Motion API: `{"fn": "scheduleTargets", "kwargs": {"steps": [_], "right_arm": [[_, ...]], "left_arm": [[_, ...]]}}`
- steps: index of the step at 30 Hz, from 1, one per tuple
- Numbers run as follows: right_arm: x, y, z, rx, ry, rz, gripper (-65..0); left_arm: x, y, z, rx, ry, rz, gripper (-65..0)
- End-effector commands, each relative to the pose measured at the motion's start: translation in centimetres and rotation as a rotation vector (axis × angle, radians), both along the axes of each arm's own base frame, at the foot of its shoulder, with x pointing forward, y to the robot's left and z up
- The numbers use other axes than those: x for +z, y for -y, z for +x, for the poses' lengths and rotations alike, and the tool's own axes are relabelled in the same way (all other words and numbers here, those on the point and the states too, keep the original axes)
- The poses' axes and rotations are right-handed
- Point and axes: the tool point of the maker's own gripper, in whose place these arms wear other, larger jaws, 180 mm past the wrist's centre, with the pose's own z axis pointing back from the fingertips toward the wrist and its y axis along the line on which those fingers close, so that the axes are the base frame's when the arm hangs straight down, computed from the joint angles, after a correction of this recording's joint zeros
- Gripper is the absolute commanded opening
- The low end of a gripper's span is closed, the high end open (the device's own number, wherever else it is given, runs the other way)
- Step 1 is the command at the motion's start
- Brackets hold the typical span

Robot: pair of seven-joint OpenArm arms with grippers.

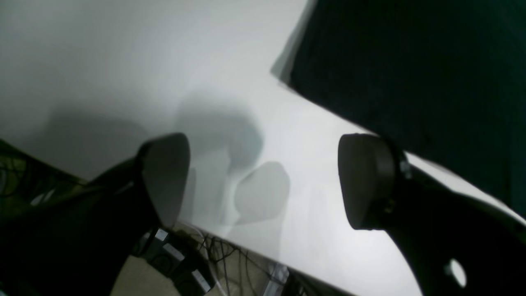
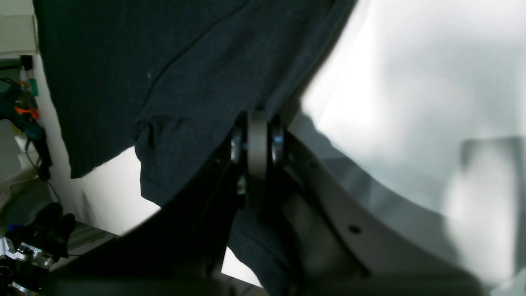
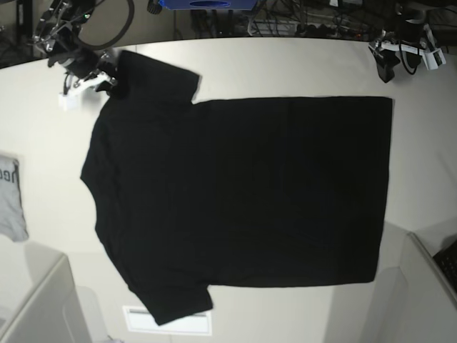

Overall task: Fold the T-shirt properly
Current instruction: 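Lower both grippers and pinch the shirt's shoulder corners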

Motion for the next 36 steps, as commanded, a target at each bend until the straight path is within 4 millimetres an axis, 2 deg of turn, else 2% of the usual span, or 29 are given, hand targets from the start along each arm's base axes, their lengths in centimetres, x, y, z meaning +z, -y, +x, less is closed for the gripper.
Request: {"fn": "scheduleTargets", "kwargs": {"steps": [1, 6, 9, 13, 19, 21, 26, 36], "right_arm": [[-2.0, 0.0, -2.8, 0.053, -0.139, -0.042, -65.0], [-2.0, -0.1, -3.0, 0.053, -0.143, -0.041, -65.0], [-2.0, 0.0, -3.0, 0.054, -0.142, -0.044, -65.0], [-2.0, 0.0, -3.0, 0.054, -0.142, -0.044, -65.0], [-1.9, 0.0, -2.9, 0.054, -0.14, -0.045, -65.0], [-1.9, 0.0, -2.9, 0.054, -0.138, -0.045, -65.0], [-1.9, 0.0, -2.8, 0.054, -0.137, -0.045, -65.0], [-1.9, 0.1, -2.7, 0.052, -0.135, -0.046, -65.0]], "left_arm": [[0.6, -0.2, 0.6, -0.005, 0.021, 0.0, -10.9], [-1.0, -0.9, 1.6, 0.053, -0.028, -0.087, -11.0], [-1.2, -2.1, 1.8, 0.107, -0.048, -0.124, -11.0], [-1.0, -1.8, 3.3, 0.103, -0.034, -0.15, -11.0], [-0.7, -0.7, 6.1, 0.062, 0.008, -0.167, -11.0], [-1.3, -0.3, 6.6, 0.059, 0.004, -0.191, -11.0], [-4.0, 0.9, 6.8, 0.063, -0.032, -0.271, -11.0], [-5.0, 3.3, 7.2, 0.002, -0.064, -0.301, -11.8]]}}
